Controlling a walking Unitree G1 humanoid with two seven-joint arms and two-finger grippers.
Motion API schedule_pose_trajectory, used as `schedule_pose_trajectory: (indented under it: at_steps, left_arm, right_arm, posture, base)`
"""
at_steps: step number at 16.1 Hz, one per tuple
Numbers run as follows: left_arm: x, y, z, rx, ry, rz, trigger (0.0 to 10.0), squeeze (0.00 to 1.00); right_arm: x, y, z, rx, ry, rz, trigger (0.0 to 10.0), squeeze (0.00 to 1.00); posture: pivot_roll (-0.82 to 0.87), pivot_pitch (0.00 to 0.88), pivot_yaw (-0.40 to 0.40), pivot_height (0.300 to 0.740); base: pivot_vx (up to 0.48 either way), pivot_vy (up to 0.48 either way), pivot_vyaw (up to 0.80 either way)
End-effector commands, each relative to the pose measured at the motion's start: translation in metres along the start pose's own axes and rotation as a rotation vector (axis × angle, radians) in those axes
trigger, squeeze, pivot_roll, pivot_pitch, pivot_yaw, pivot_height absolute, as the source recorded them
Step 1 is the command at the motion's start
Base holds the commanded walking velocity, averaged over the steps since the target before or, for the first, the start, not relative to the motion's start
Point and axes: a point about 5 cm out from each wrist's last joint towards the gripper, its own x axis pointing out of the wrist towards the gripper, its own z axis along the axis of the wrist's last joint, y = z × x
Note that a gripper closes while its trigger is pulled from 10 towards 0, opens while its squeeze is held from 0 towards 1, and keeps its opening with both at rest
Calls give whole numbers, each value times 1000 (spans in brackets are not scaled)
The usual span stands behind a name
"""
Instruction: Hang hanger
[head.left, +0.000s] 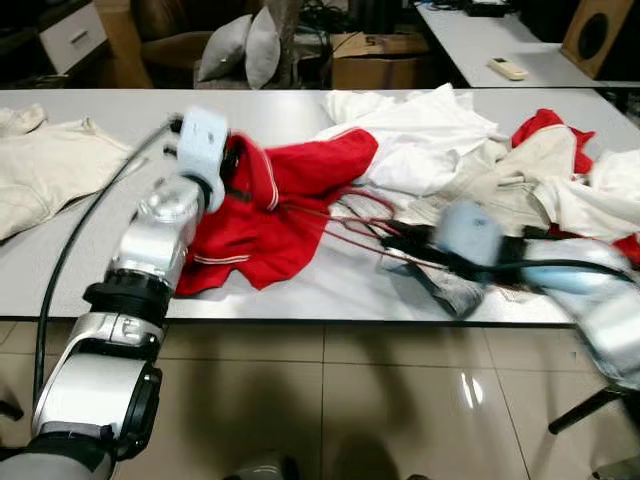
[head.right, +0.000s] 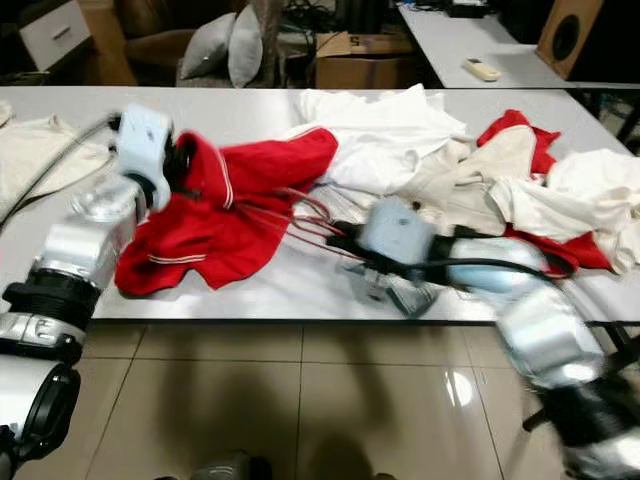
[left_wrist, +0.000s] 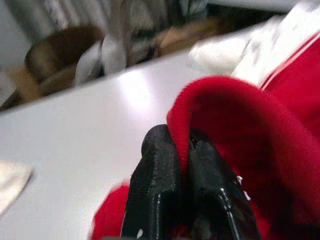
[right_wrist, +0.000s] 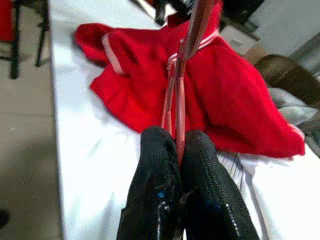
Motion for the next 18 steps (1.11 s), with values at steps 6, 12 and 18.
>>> schedule_pose_trajectory:
  at_steps: [6, 12, 18]
  left_arm:
    - [-4, -37, -21, 103, 16, -374, 10000, 1000]
    - [-53, -27, 11, 229, -166, -745, 10000, 1000]
    - [-97, 0, 60, -160, -396, -719, 10000, 1000]
  right_arm:
    - [-74, -20, 28, 44, 74, 11, 10000, 0]
    - [-117, -31, 28, 157, 78, -211, 10000, 0]
    - [-102, -19, 19, 268, 38, -462, 10000, 0]
  posture:
    - [-15, 0, 92, 740]
    - [-8, 0, 79, 740]
    - [0, 0, 99, 740]
  base:
    - [0, 0, 0]
    - [0, 0, 0]
    - [0, 0, 0]
